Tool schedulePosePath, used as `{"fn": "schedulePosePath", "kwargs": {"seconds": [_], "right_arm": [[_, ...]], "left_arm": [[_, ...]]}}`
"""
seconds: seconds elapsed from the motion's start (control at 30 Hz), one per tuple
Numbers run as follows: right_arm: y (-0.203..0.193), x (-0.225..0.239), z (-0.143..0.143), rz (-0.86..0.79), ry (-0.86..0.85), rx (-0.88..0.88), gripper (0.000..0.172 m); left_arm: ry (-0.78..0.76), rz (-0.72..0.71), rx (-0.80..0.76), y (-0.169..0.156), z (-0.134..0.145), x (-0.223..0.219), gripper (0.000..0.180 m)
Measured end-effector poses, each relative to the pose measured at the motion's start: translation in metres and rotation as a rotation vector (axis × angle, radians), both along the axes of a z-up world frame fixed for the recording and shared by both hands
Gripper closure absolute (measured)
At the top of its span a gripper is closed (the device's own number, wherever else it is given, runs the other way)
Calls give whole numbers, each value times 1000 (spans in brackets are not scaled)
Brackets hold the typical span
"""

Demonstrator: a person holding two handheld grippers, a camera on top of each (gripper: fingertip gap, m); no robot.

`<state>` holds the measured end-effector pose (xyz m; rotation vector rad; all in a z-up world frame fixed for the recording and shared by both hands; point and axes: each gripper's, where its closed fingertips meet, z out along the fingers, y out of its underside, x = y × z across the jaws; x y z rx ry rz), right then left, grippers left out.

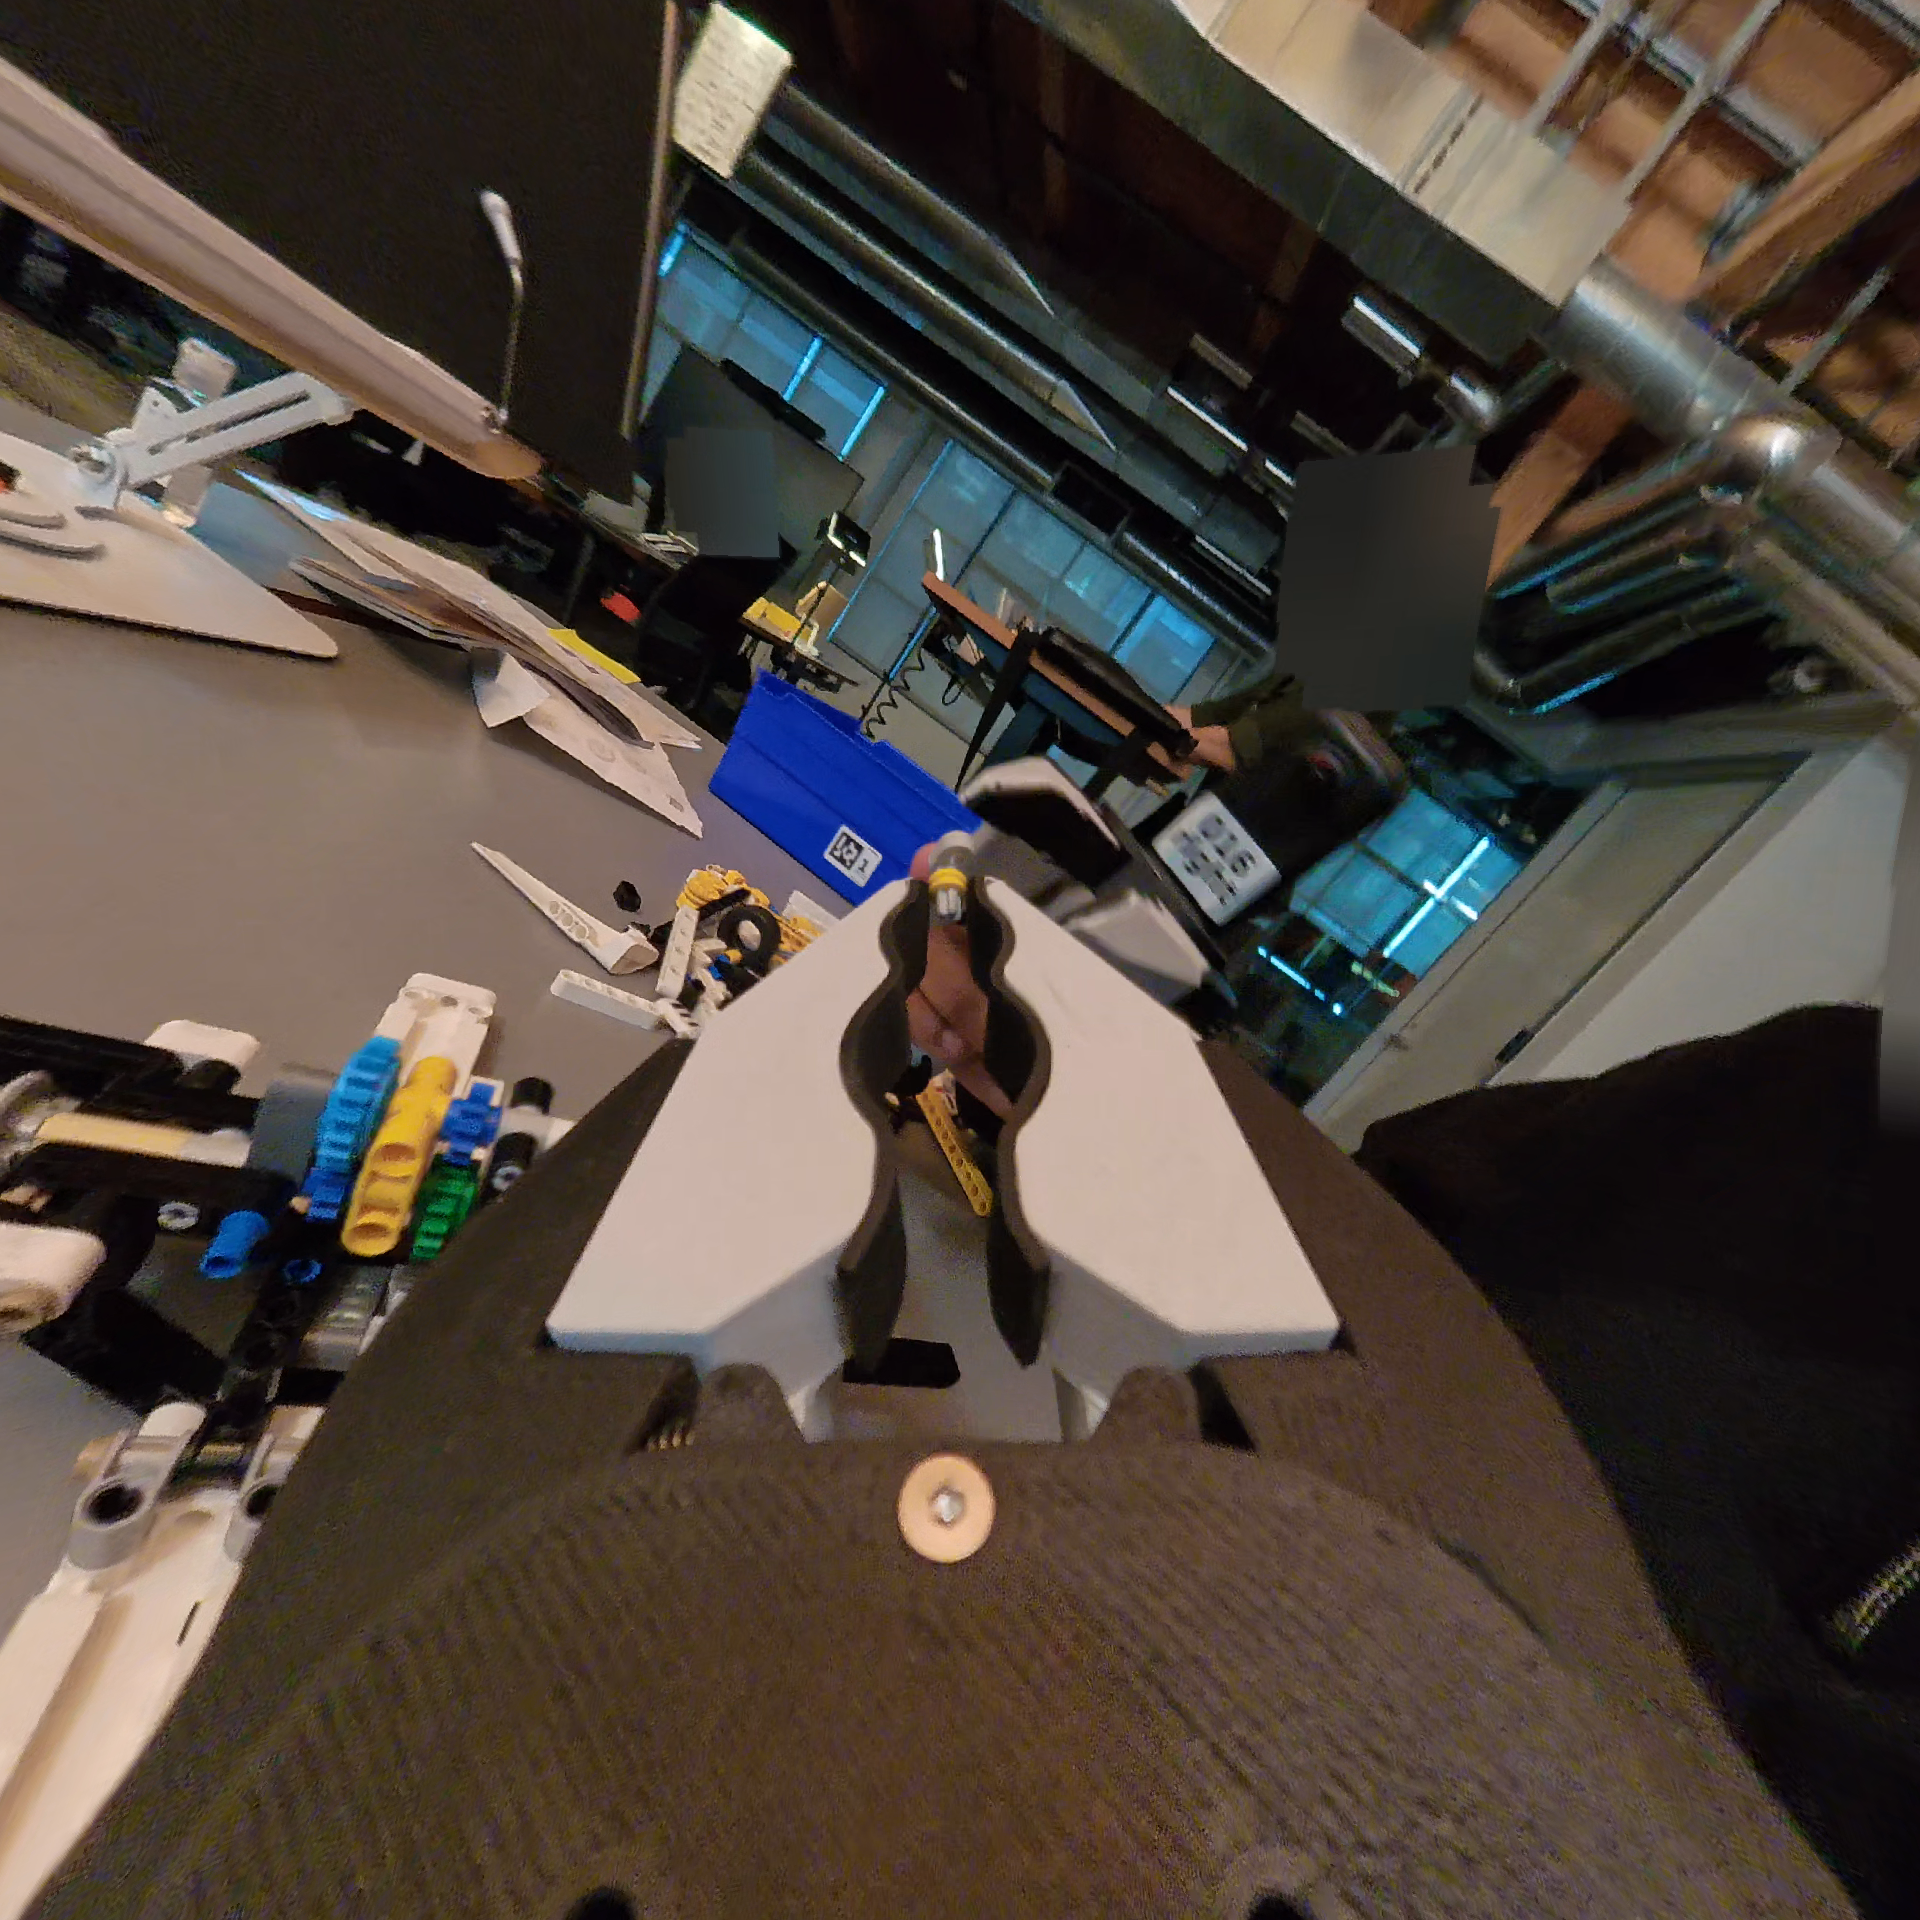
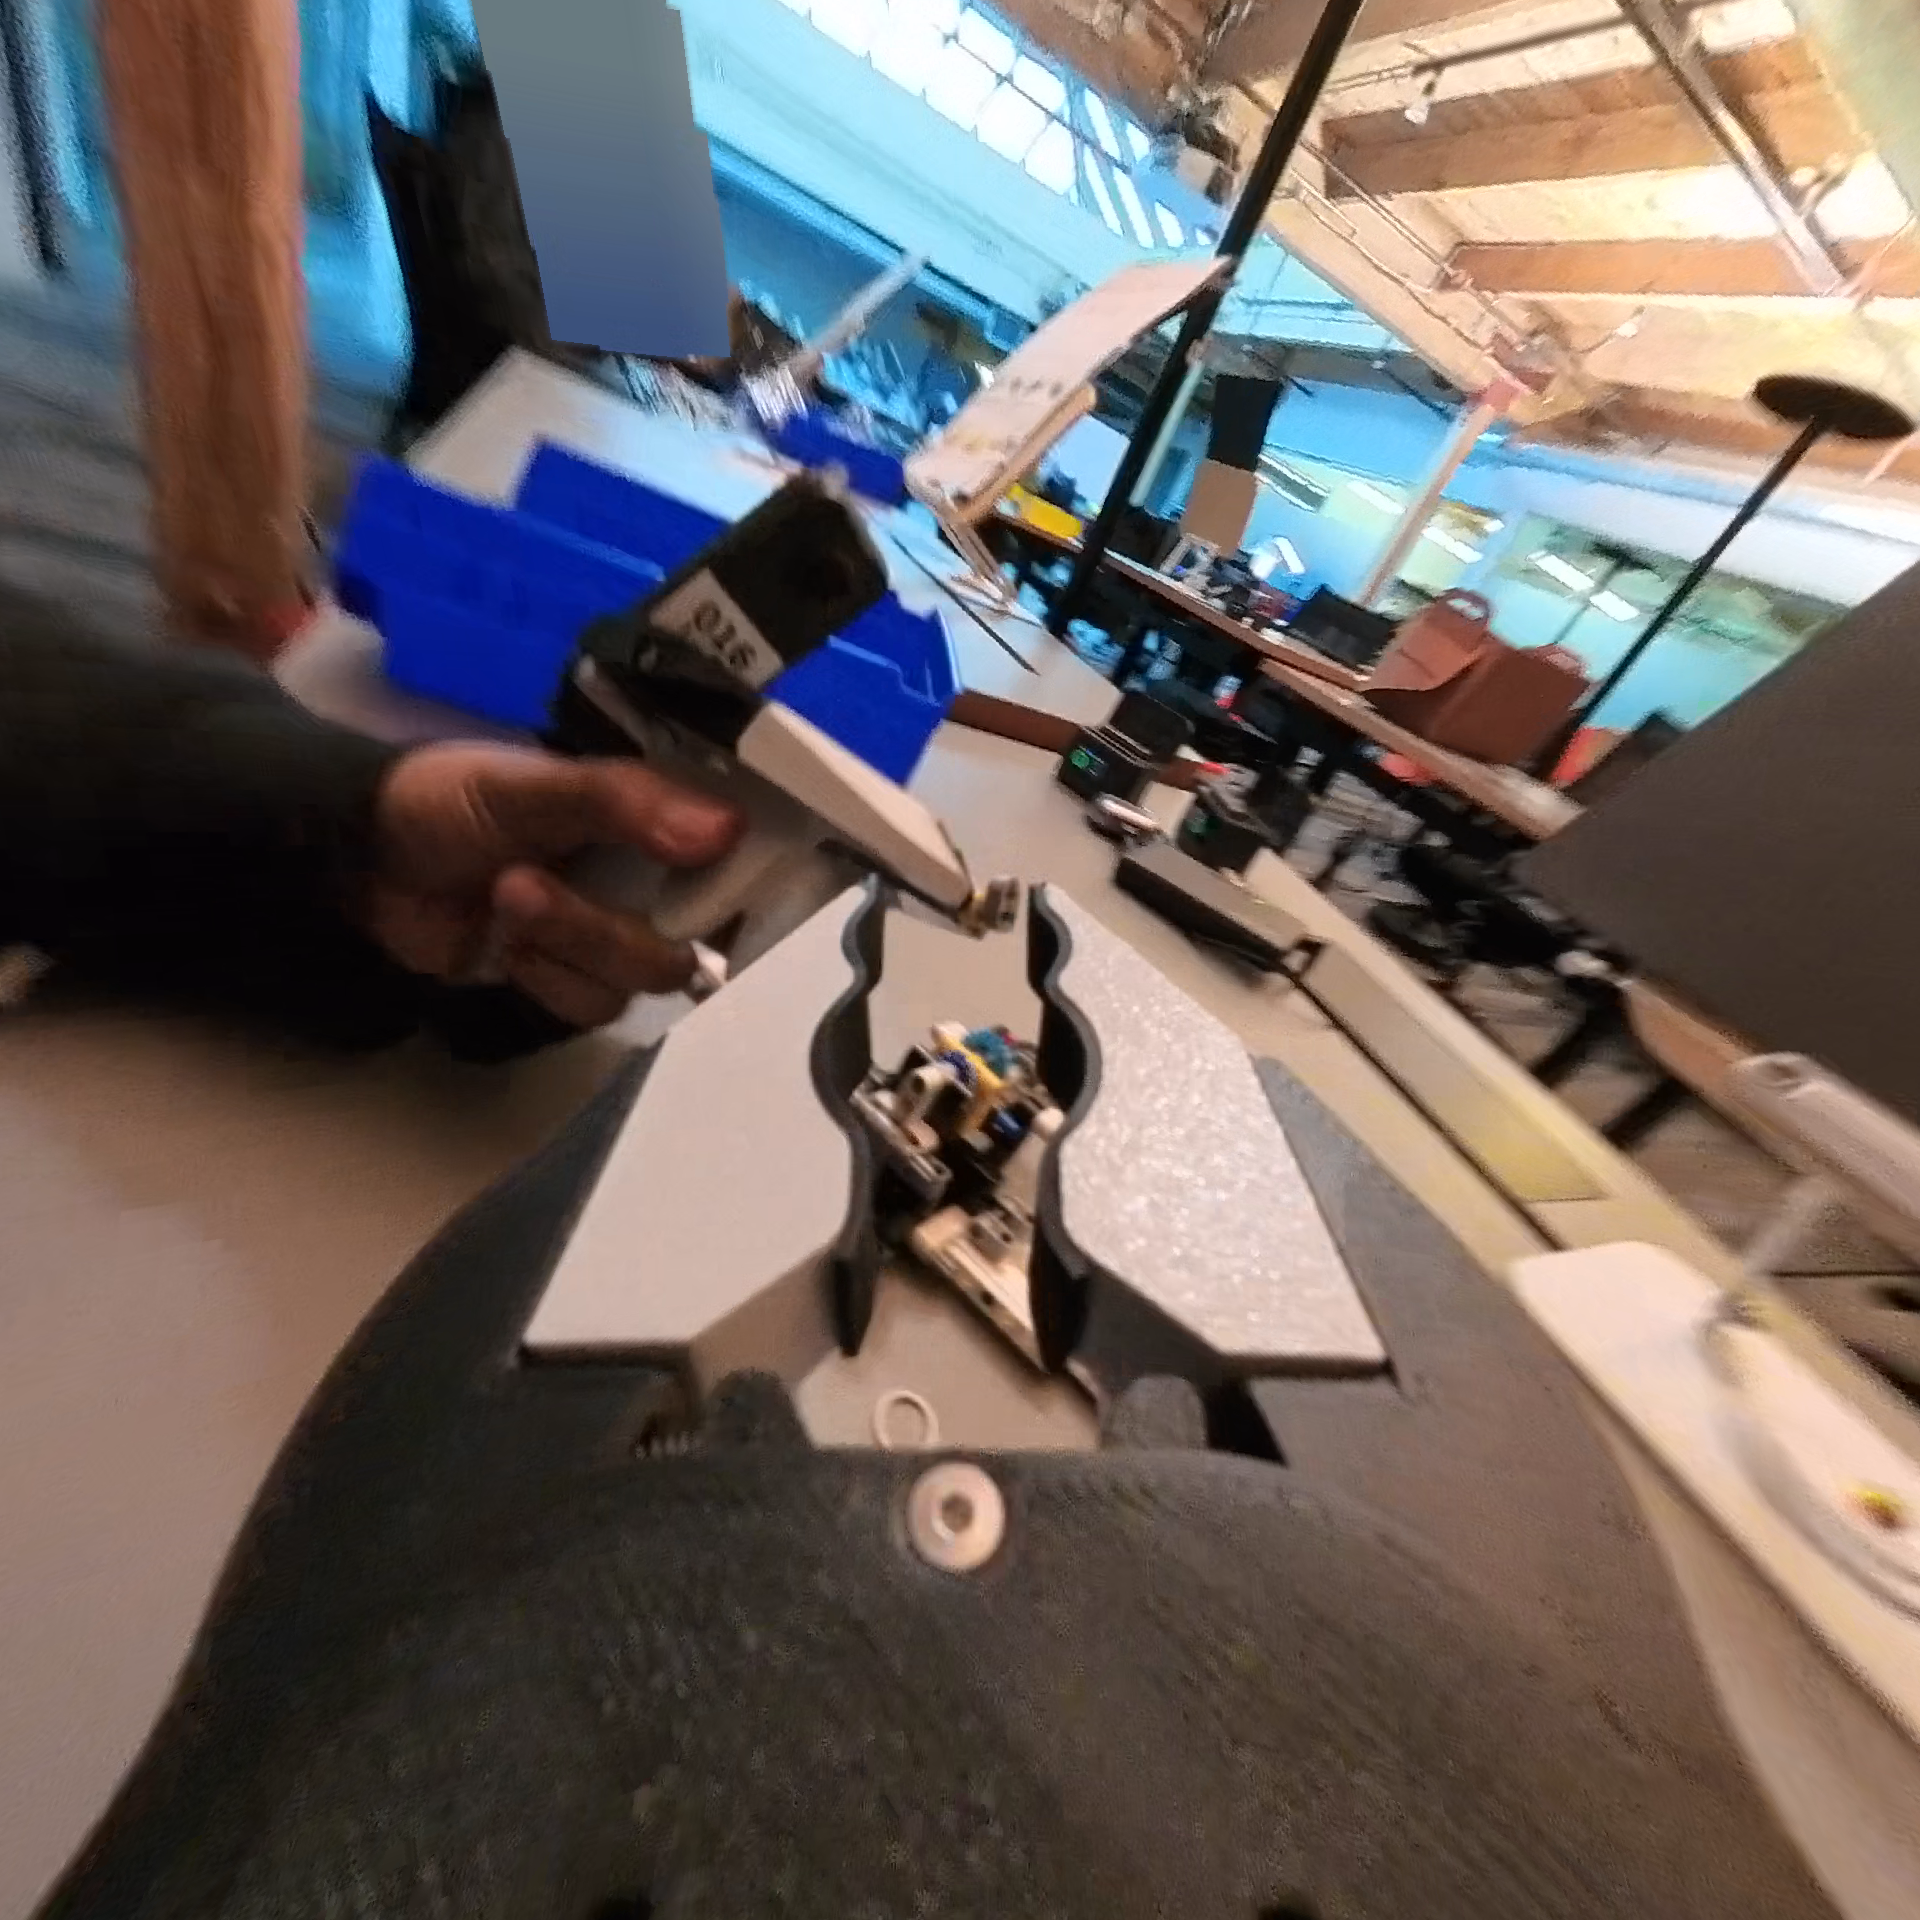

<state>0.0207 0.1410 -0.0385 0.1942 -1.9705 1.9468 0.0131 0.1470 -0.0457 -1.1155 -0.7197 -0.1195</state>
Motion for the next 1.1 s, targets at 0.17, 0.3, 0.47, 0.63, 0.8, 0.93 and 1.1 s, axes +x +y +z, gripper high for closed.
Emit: {"fn": "schedulePosePath", "kwargs": {"seconds": [0.17,0.3,0.47,0.63,0.8,0.93,1.1], "right_arm": [[11,-4,9,154,-302,-87,142],[10,1,6,225,-407,-88,147],[8,8,4,283,-465,-82,153],[7,11,6,289,-438,-85,165],[8,12,9,314,-492,-113,165],[7,11,9,320,-533,-119,166],[5,15,9,345,-547,-113,166]], "left_arm": [[68,-50,-38,10,4,12,177],[162,10,-136,12,5,14,177],[267,75,-252,17,4,18,177],[280,69,-239,16,7,20,177],[302,95,-223,15,11,21,177],[334,116,-273,19,8,22,171],[377,144,-313,19,9,23,176]]}}
